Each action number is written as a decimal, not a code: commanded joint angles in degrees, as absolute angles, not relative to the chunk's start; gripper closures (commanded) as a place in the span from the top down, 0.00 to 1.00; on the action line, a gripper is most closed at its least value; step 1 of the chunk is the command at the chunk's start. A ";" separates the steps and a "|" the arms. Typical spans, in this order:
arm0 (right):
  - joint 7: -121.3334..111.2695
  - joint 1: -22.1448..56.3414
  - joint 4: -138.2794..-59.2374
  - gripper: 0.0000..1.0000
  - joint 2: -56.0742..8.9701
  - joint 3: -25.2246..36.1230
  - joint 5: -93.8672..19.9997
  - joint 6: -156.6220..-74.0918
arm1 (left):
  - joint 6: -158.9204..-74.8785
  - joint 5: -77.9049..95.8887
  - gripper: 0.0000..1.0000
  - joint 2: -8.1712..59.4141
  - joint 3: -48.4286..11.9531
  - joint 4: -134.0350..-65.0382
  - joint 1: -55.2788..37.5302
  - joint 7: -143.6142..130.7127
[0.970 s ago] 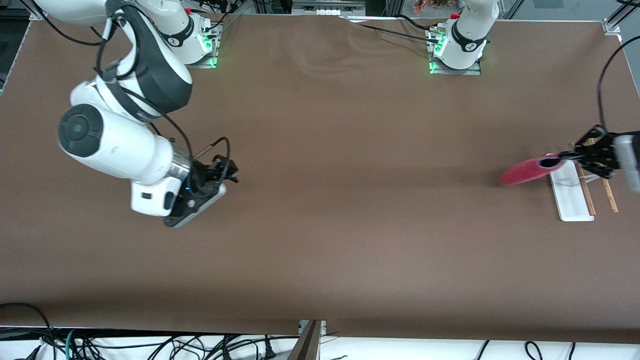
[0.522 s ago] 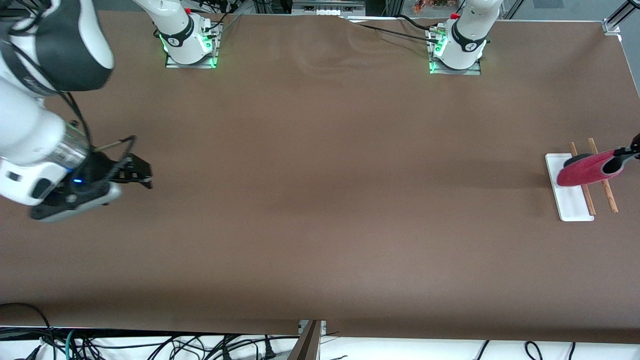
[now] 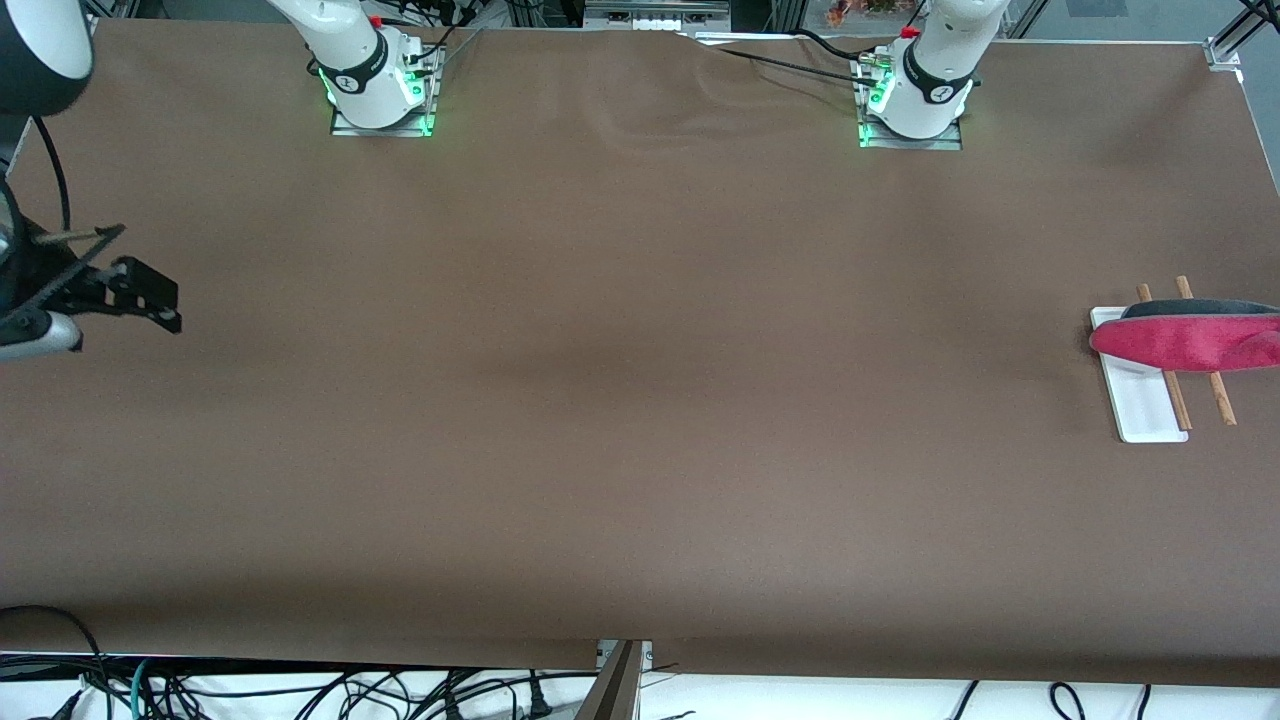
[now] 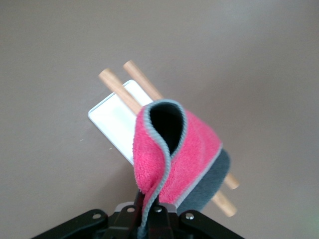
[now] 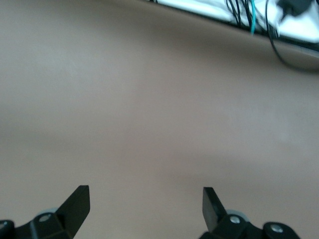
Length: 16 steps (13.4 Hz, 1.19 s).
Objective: Pass towel and hang on rack
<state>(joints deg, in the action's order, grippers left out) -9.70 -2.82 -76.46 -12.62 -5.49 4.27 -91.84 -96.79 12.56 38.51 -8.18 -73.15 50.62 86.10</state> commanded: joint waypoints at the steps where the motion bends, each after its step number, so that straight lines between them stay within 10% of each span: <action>1: -9.93 -3.34 -80.24 1.00 -8.97 -3.08 4.13 -90.09 | -98.34 11.25 0.00 40.69 -7.38 -71.45 50.27 88.07; 7: -8.88 -3.34 -84.20 1.00 -4.92 -1.49 4.04 -85.36 | -100.10 11.25 0.02 42.45 -7.29 -71.54 50.36 88.24; 8: -8.70 -3.34 -84.11 1.00 -4.83 -1.49 3.96 -84.99 | -100.46 11.25 0.30 42.80 -7.29 -71.54 50.36 88.24; 9: -7.13 -3.25 -84.20 1.00 -4.83 -1.49 3.96 -84.90 | -100.72 11.34 0.91 43.59 -7.29 -71.54 50.36 88.33; 10: -5.38 -3.25 -84.20 1.00 -4.92 -1.49 4.04 -84.21 | -100.72 11.34 1.00 43.85 -7.29 -71.37 50.54 88.33; 16: -8.61 -2.90 -83.85 1.00 -5.01 -0.70 3.87 -84.37 | -100.55 11.16 1.00 42.02 -7.29 -70.58 50.45 88.16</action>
